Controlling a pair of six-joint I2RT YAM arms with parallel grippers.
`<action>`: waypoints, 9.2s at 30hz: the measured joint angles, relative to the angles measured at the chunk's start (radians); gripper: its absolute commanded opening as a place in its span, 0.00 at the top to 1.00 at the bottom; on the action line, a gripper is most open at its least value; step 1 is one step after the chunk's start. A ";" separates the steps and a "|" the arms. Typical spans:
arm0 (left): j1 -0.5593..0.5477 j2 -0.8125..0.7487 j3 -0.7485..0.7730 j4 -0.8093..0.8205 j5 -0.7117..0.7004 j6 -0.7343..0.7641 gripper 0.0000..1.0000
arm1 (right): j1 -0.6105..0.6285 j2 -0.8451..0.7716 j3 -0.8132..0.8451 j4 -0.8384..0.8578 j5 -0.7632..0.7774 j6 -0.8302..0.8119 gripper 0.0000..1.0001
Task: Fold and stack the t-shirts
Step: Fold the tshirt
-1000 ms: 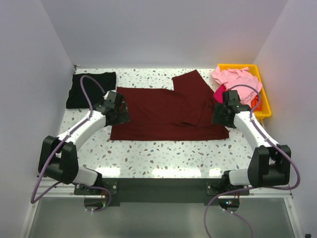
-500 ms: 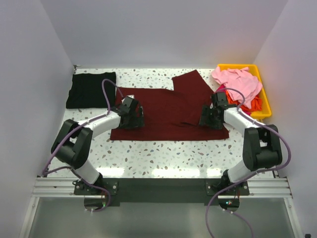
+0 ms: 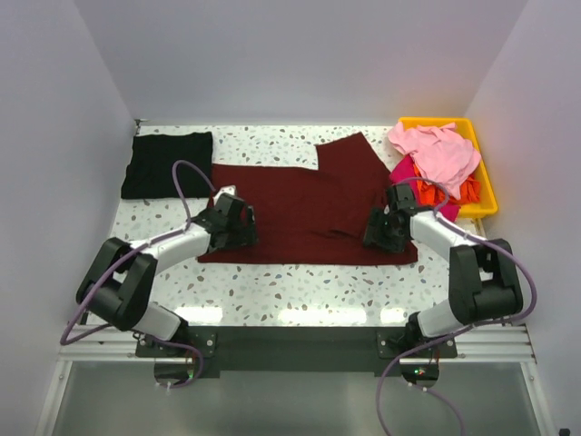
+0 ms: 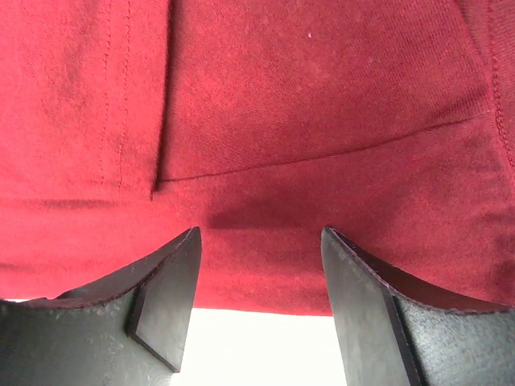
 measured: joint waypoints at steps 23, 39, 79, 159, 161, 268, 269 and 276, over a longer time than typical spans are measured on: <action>-0.019 -0.312 -0.082 -0.267 0.013 -0.113 0.00 | 0.019 -0.365 -0.076 -0.296 -0.070 0.083 0.41; -0.033 -0.278 -0.023 -0.265 0.010 -0.104 0.00 | 0.135 -0.092 -0.022 -0.084 -0.127 0.093 0.48; -0.033 -0.287 -0.023 -0.315 -0.014 -0.103 0.00 | 0.246 0.338 0.441 -0.076 -0.088 0.045 0.82; -0.104 -0.292 -0.049 -0.170 -0.131 -0.148 0.00 | 0.150 -0.212 0.004 -0.172 0.146 0.124 0.18; -0.104 -0.243 -0.049 -0.140 -0.136 -0.129 0.00 | 0.114 -0.185 0.002 -0.164 0.150 0.116 0.18; 0.151 -0.019 0.182 -0.150 -0.120 0.014 0.00 | -0.008 0.875 1.215 -0.156 0.156 -0.196 1.00; 0.158 0.005 0.202 -0.150 -0.126 0.021 0.00 | -0.008 0.875 1.215 -0.156 0.155 -0.196 1.00; 0.185 0.195 0.375 -0.140 -0.175 0.055 0.08 | -0.008 0.850 1.167 -0.130 0.152 -0.195 1.00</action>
